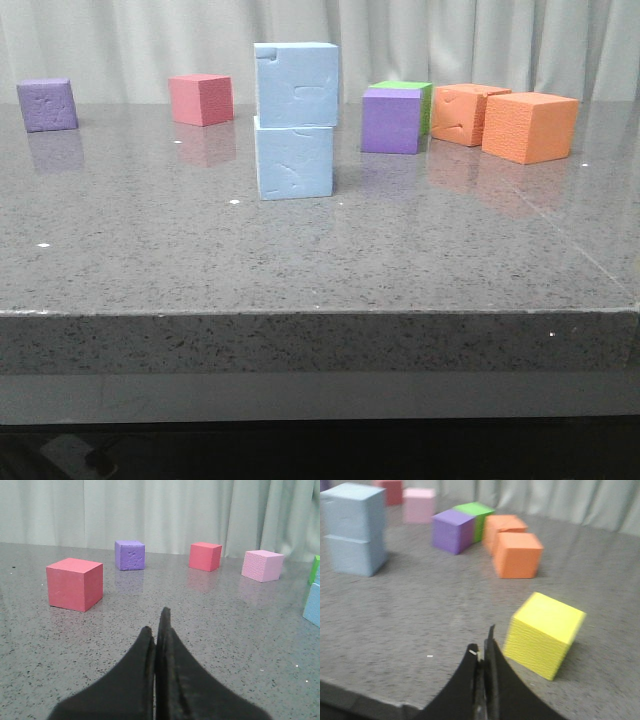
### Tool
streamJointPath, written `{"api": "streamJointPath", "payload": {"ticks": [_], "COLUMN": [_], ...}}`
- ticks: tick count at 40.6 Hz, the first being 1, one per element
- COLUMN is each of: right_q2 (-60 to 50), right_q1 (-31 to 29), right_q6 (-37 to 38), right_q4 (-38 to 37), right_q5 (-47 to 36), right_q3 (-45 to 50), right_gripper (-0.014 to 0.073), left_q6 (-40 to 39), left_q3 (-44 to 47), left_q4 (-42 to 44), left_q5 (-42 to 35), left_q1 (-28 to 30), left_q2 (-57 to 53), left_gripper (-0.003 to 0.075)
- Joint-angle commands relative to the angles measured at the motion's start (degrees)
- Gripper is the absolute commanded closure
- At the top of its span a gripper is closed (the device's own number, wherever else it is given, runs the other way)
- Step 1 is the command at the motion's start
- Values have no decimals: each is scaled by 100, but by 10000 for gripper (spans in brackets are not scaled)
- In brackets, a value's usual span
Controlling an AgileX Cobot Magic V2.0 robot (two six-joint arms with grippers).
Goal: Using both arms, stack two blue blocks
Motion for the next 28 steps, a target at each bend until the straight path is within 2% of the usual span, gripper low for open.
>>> {"api": "streamJointPath", "payload": {"ticks": [1, 10, 28], "right_q2": [-444, -1123, -1296], "right_q1": [-342, -890, -1010], "right_q6": [-56, -42, -42], "right_q4": [-47, 22, 22], "right_q5": [-1148, -2057, -1963], "right_q3": [480, 1517, 1511], "right_gripper": [661, 661, 661], "left_q6": [-2, -2, -2], "left_q3": [16, 16, 16], "left_q4": [-7, -7, -7], "left_q5": [-489, -489, -489], "left_q1": [13, 13, 13], "left_q2": [-98, -98, -98], "left_gripper": [741, 741, 741]}}
